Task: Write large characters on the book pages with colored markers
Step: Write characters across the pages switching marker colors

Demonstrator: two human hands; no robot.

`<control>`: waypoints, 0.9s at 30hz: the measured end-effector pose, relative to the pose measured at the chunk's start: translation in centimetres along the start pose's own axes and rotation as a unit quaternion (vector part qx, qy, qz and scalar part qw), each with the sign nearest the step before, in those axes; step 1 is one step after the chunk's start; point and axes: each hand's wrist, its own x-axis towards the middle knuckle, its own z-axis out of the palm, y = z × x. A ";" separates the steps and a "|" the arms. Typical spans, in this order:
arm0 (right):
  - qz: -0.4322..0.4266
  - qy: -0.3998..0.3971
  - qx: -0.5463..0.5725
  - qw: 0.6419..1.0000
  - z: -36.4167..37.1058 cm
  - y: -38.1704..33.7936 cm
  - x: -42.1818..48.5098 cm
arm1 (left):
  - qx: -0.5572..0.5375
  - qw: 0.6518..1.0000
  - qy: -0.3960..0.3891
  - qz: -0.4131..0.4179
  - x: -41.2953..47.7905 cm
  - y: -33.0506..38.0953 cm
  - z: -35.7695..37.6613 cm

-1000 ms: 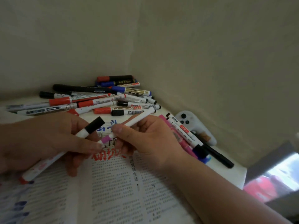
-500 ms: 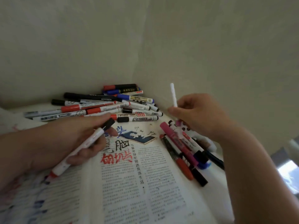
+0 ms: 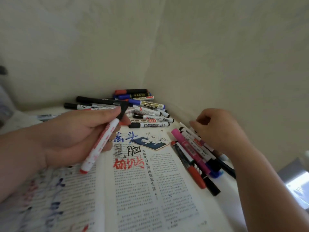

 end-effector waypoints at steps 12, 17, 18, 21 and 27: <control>-0.275 -0.163 0.437 0.841 5.4 -6.5 -4.2 | -0.130 0.989 -0.064 0.017 0.1 -1.5 1.0; -0.253 -0.157 0.497 0.815 6.0 -6.1 -4.0 | 0.302 0.944 -0.018 0.130 -0.4 -1.1 2.6; -0.255 -0.160 0.502 0.811 6.1 -6.1 -4.1 | 0.386 0.911 -0.023 0.147 -0.6 -0.9 2.8; -0.249 -0.173 0.531 0.791 6.4 -6.1 -4.6 | 0.439 0.883 -0.025 0.162 -1.2 -0.3 3.5; -0.201 -0.211 0.609 0.738 6.2 -6.2 -5.0 | 0.403 0.897 -0.005 0.183 -1.3 -0.3 4.2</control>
